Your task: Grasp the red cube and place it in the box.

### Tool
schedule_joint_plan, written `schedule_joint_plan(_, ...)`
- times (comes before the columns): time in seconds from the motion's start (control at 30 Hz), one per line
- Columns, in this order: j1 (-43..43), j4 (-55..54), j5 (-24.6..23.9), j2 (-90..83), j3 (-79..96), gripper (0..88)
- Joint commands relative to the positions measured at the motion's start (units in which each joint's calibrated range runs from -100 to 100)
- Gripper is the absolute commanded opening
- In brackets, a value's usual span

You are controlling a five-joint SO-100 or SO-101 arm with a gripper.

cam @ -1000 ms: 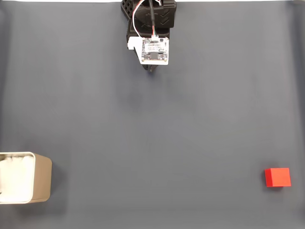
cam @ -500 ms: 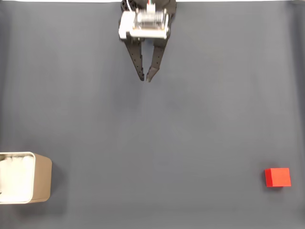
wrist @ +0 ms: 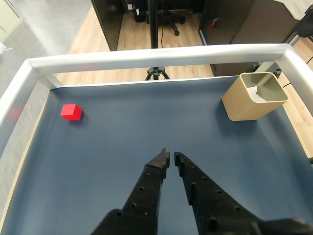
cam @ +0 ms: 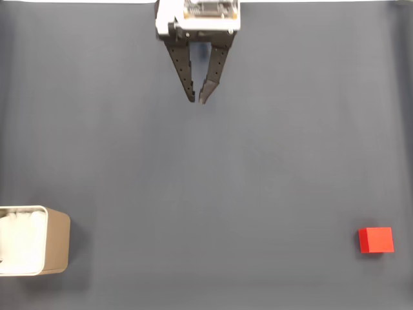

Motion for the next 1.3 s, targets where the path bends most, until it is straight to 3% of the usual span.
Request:
schedule_joint_plan(0.0,-0.88,0.98,1.03,1.64,-3.65,0.0)
schedule_joint_plan(1.27,-18.07,-2.3,2.3,14.46,-12.41,0.0)
